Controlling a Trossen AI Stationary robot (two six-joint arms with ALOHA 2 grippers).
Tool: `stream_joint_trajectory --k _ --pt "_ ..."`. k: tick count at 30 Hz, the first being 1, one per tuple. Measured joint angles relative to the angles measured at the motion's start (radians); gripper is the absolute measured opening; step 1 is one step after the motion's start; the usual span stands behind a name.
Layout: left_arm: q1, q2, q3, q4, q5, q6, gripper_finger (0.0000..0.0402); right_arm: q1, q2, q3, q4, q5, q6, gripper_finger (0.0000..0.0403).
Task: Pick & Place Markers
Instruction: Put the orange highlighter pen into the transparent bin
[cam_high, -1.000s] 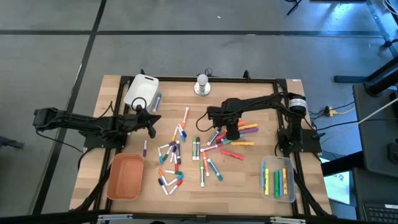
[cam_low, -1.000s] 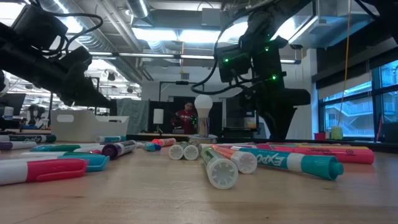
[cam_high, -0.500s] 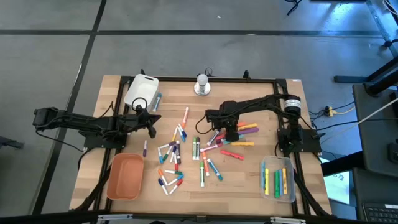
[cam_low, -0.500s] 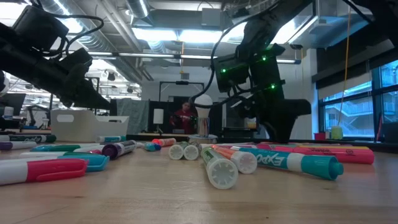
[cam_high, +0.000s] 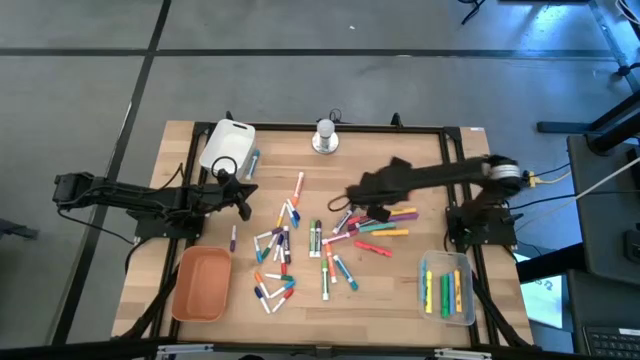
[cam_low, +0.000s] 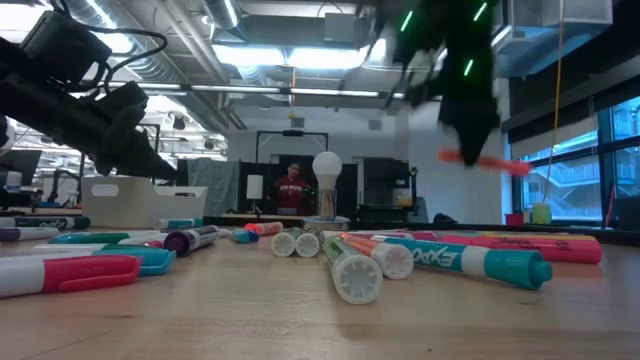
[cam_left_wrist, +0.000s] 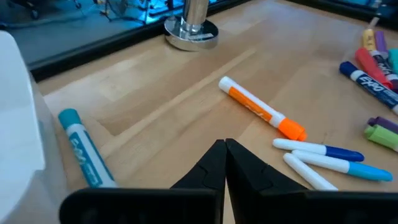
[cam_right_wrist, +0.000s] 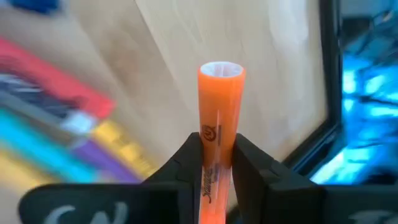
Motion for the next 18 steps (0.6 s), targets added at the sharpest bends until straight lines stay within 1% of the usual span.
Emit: stream_joint_trajectory --k 2,4,6,8,11,13,15,18 --pt "0.0 0.0 0.0 0.0 0.015 -0.003 0.0006 0.055 -0.091 0.0 -0.046 -0.038 0.158 0.0063" --pt "0.0 0.0 0.0 0.001 0.016 -0.004 0.0006 0.112 -0.159 0.001 -0.103 -0.099 0.36 0.0063" --pt "0.0 0.0 0.0 0.0 0.016 -0.004 0.0006 0.169 -0.198 0.001 -0.164 -0.181 0.547 0.0063" --pt "0.0 0.0 0.0 0.0 0.016 0.0 0.0006 0.241 -0.224 0.001 -0.217 -0.26 0.677 0.0063" --pt "0.0 0.0 0.0 0.0 0.024 -0.031 0.0006 0.357 -0.231 0.001 -0.211 -0.392 0.848 0.0063" --pt "0.0 0.0 0.0 0.0 0.059 -0.071 0.0006 0.445 -0.22 0.0 -0.18 -0.479 0.952 0.0063" --pt "0.0 0.0 0.0 0.001 0.107 -0.08 0.0006 0.538 -0.205 0.0 -0.171 -0.568 1.073 0.0063" --pt "0.0 0.0 0.0 -0.006 0.137 -0.081 0.0006 0.671 -0.171 0.0 -0.184 -0.658 1.27 0.0063"
